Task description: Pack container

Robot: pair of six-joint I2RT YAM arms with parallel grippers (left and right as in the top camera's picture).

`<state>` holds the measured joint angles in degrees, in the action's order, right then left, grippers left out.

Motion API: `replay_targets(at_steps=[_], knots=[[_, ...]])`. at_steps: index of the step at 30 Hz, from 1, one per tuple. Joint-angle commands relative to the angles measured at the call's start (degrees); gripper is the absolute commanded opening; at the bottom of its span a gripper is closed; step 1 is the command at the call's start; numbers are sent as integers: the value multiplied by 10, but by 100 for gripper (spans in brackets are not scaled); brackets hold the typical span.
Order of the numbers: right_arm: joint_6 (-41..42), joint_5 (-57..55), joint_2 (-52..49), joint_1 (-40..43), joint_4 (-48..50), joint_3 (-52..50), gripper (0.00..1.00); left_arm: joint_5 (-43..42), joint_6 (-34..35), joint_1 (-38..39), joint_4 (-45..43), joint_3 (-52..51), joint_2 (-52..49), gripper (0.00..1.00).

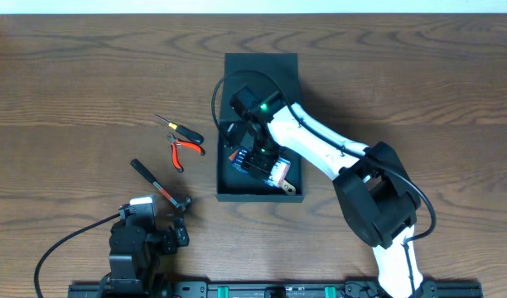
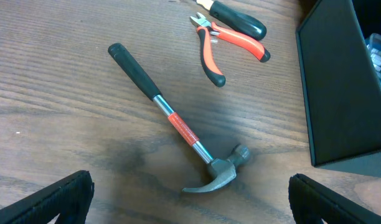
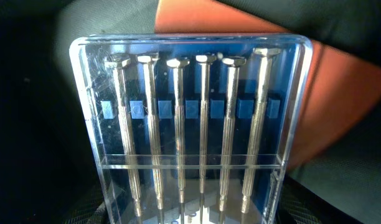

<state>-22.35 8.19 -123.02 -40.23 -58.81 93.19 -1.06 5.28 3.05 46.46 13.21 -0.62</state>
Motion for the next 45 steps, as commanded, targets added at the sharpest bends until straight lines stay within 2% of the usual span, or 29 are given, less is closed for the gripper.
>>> replay_targets(at_steps=[1, 3, 6, 9, 17, 27, 32, 37, 45], knots=[[5, 11, -1, -4, 13, -20, 70, 7, -8, -2, 25, -17, 3, 99], [5, 11, -1, -4, 14, -22, 82, 7, -8, -2, 25, -17, 3, 99], [5, 11, -1, -4, 17, -21, 88, 7, -8, -2, 25, -17, 3, 99], [5, 10, -1, -4, 16, -14, 99, 7, -8, -2, 25, -17, 3, 98], [5, 10, 46, -4, -30, 40, 99, 7, -8, -2, 25, -17, 3, 99], [40, -24, 234, 7, -45, 63, 99, 7, -8, -2, 25, -17, 3, 98], [66, -24, 339, 23, -86, 54, 99, 7, -8, -2, 25, -17, 3, 99], [86, -38, 468, 37, -89, -12, 99, 7, -8, -2, 25, -17, 3, 99], [150, -104, 704, 38, -32, -194, 99, 7, -8, -2, 25, -17, 3, 98]])
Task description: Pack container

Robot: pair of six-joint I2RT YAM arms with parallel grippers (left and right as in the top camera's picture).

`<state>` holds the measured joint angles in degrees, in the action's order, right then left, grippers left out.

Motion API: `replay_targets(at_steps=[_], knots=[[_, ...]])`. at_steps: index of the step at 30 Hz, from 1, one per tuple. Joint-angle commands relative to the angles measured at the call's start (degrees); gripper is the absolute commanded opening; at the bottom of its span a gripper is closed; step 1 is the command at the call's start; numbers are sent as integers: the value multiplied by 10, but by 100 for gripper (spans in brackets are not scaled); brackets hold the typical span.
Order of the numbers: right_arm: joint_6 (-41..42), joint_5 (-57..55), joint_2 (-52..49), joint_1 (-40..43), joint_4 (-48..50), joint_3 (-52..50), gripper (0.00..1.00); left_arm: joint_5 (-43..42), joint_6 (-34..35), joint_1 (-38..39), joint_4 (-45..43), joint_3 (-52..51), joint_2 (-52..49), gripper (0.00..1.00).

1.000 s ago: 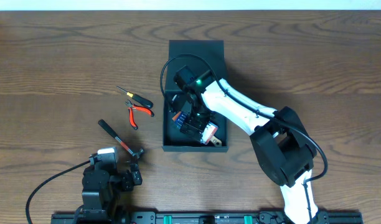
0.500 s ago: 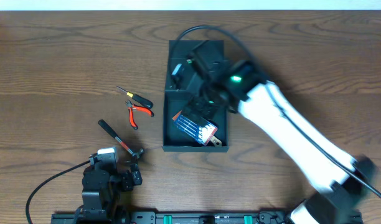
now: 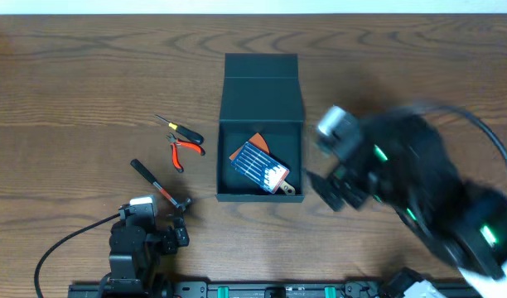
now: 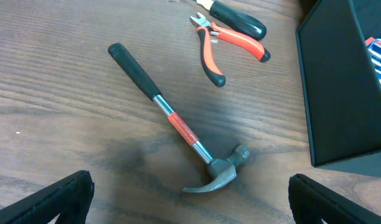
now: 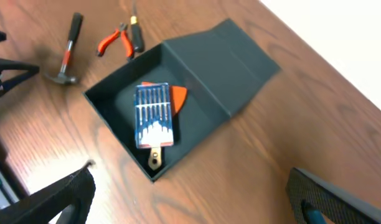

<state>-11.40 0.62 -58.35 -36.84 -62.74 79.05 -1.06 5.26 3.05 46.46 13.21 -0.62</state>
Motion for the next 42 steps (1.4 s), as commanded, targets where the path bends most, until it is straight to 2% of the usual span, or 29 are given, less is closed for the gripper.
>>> replay_targets(at_steps=[1, 8, 13, 27, 42], knots=[[47, -28, 86, 4, 12, -78, 99, 7, -7, -2, 25, -17, 3, 98], [118, -28, 268, 4, 40, -236, 99, 7, -7, -2, 25, -17, 3, 99], [134, -27, 336, 4, 48, -283, 99, 7, -7, -2, 25, -17, 3, 98], [133, -28, 344, 4, 42, -287, 99, 7, -7, -2, 25, -17, 3, 99], [133, -28, 343, 4, -34, -287, 99, 22, -7, 1, 25, -15, -1, 98]])
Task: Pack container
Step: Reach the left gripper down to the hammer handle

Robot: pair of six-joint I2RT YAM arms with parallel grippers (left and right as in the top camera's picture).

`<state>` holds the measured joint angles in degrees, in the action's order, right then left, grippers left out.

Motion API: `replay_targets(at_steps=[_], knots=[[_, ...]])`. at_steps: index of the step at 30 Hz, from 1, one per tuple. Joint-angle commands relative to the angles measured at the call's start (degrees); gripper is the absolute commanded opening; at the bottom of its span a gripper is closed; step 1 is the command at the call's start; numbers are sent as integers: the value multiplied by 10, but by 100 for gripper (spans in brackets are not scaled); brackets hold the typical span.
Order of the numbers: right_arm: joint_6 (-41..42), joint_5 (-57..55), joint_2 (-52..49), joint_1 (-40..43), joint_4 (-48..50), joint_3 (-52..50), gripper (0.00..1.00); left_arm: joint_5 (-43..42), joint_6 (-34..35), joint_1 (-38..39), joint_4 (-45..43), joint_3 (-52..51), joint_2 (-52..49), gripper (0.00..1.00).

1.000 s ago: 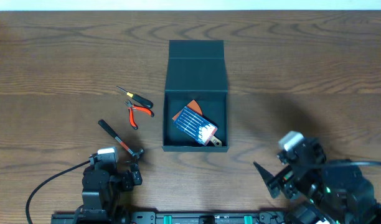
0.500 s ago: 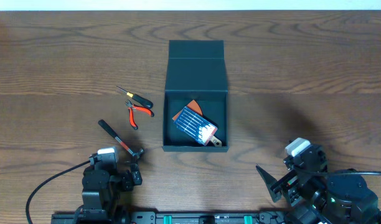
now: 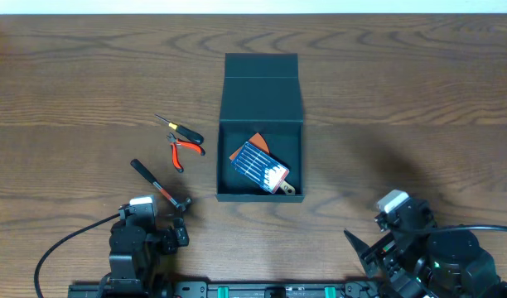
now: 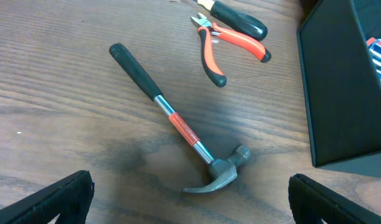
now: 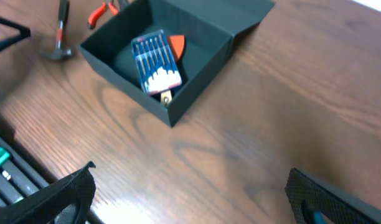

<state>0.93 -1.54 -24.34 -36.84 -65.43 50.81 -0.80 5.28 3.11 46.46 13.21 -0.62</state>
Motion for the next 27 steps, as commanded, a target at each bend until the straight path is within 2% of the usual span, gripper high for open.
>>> replay_targets(at_steps=[1, 4, 11, 17, 21, 23, 25, 27], knots=[[9, -6, 3, 4, -13, -5, 99, 19, -8, 1, 25, -12, -6, 99], [10, -6, 3, 4, -23, -5, 99, 19, -8, 1, 25, 11, -36, 99], [9, -6, 3, 4, -26, -5, 99, 19, -7, 1, 5, 154, -161, 98], [10, -6, 3, 4, -26, -5, 99, -52, 0, 1, -26, 283, -290, 99], [10, -6, 3, 4, -26, -5, 99, -73, 84, 1, -24, 363, -381, 98], [10, -6, 3, 4, -26, -5, 99, -35, 153, 1, -19, 399, -425, 99], [10, -6, 3, 4, -26, -5, 99, 19, 250, 1, 2, 439, -476, 98], [10, -6, 3, 4, -26, -5, 99, 41, 291, 1, 20, 469, -514, 98]])
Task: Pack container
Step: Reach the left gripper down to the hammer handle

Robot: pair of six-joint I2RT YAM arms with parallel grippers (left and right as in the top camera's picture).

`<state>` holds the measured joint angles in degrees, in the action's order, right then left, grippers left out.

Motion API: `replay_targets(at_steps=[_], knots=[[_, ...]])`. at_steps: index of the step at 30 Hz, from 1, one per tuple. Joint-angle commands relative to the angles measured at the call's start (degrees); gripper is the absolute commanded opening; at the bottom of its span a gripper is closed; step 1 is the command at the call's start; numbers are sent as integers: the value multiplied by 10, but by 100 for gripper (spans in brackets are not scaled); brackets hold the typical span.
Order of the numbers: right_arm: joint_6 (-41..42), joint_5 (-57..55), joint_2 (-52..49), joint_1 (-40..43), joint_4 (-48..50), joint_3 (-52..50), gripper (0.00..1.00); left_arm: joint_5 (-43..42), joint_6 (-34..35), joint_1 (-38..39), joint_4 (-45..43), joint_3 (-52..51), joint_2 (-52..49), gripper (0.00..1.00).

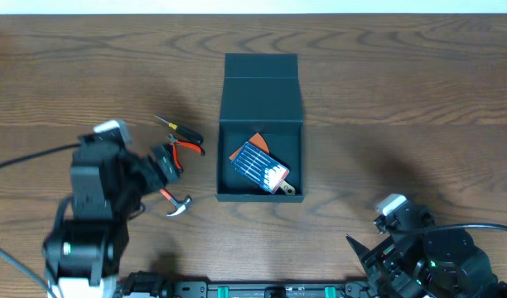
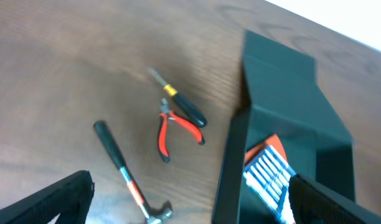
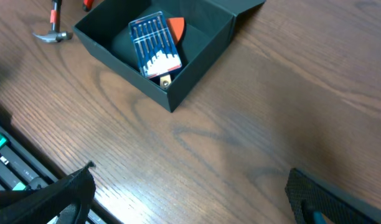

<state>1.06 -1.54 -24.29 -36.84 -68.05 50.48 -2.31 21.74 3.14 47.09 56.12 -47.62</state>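
The black box (image 1: 260, 170) stands open at mid-table, its lid (image 1: 261, 87) folded back. Inside lie a clear case of small screwdrivers (image 1: 259, 165) (image 3: 154, 42) and an orange piece (image 1: 256, 142) beneath it. Left of the box lie a hammer (image 2: 132, 182), red-handled pliers (image 2: 172, 127) and a black-handled screwdriver (image 2: 182, 107). My left gripper (image 1: 164, 161) hangs open above the hammer and pliers, holding nothing. My right gripper (image 1: 365, 248) is open and empty near the front right edge.
Bare wooden tabletop (image 1: 403, 108) surrounds the box. The black rail (image 1: 262, 290) runs along the front edge. A cable (image 1: 21, 161) trails from the left arm.
My left arm has left its low spot at the front left and now hangs higher, over the hammer and pliers, looking down on the tools and box. The right arm has barely moved.
My right gripper was first down inside the box, right at the screwdriver case. Then it was out of the box and open, the case lying inside. Later it rested at the front right. The left arm stayed low by the hammer until now, when it is raised.
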Motion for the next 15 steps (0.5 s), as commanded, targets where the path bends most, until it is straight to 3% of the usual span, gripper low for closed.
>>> replay_targets(at_steps=[1, 9, 12, 15], knots=[[8, -6, 3, 4, 0, -2, 99, 61, 135, 0, 22, 58, -68, 99], [8, -6, 3, 4, 0, -2, 99, 55, 158, -15, 41, 127, -207, 99], [8, -6, 3, 4, 0, -2, 99, 37, 223, -64, 78, 125, -238, 99], [8, -6, 3, 4, 0, -2, 99, -18, 225, -117, 80, 115, -252, 99]])
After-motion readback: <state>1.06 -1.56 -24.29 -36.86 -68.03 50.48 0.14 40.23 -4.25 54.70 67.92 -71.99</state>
